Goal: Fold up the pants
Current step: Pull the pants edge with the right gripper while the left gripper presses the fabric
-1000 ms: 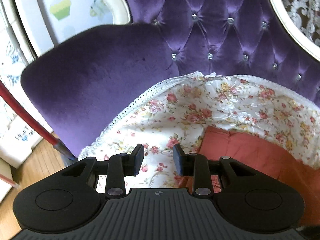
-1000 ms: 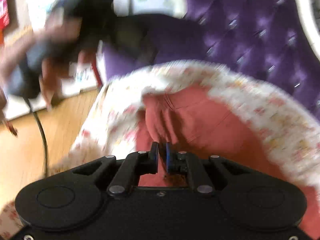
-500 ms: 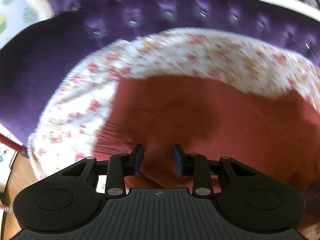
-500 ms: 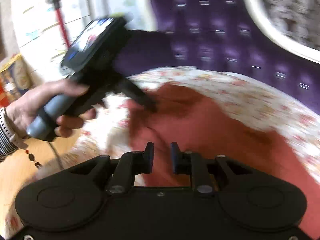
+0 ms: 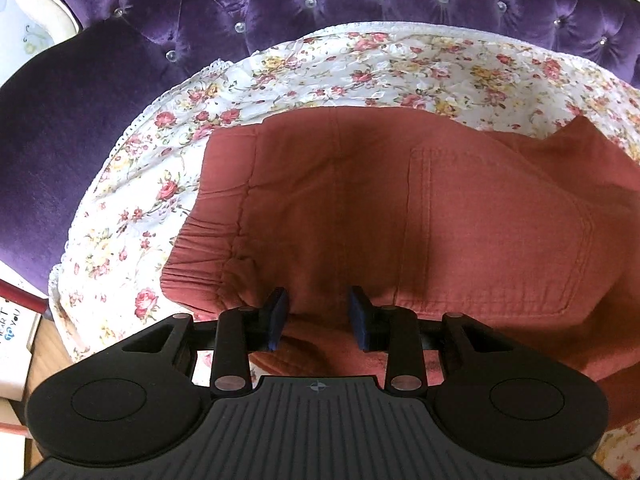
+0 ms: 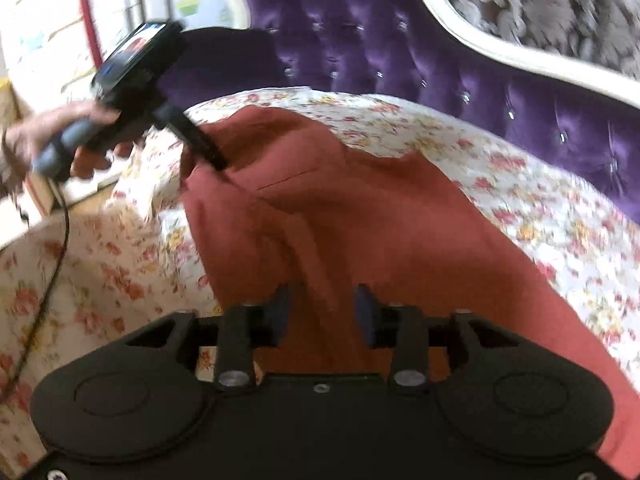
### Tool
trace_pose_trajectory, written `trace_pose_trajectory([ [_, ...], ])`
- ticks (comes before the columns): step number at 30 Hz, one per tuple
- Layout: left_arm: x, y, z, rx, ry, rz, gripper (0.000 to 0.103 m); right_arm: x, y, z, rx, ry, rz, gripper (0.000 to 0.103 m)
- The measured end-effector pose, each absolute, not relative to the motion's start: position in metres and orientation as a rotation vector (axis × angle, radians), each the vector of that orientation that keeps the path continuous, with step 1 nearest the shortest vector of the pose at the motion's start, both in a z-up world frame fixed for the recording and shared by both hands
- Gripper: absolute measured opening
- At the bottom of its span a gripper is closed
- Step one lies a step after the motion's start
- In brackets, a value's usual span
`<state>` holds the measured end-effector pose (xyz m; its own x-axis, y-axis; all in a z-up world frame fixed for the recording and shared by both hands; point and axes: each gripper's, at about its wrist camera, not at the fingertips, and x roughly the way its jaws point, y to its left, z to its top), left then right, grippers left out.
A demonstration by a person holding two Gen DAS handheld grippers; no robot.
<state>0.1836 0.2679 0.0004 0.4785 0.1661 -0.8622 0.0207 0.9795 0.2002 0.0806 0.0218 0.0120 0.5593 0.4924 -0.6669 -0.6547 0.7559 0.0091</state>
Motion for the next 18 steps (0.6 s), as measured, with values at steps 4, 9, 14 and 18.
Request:
trace_pose_trajectory([
  [4,0.183,0.267,0.002,0.252,1.073,0.114,0.033,0.082,0.035,0.001,-0.35,0.697,0.695,0.032],
  [9,0.189,0.28,0.004,0.22,1.097,0.106,0.032,0.062,0.04,0.004,-0.482,0.677,0.802,0.007],
  [14,0.194,0.276,0.006,0.23,1.104,0.138,0.031,0.041,0.058,-0.028,-0.694,0.69,0.831,0.009],
  [18,0.183,0.257,0.023,0.234,1.047,0.183,0.031,0.044,0.046,-0.009,-0.585,0.679,0.852,0.015],
])
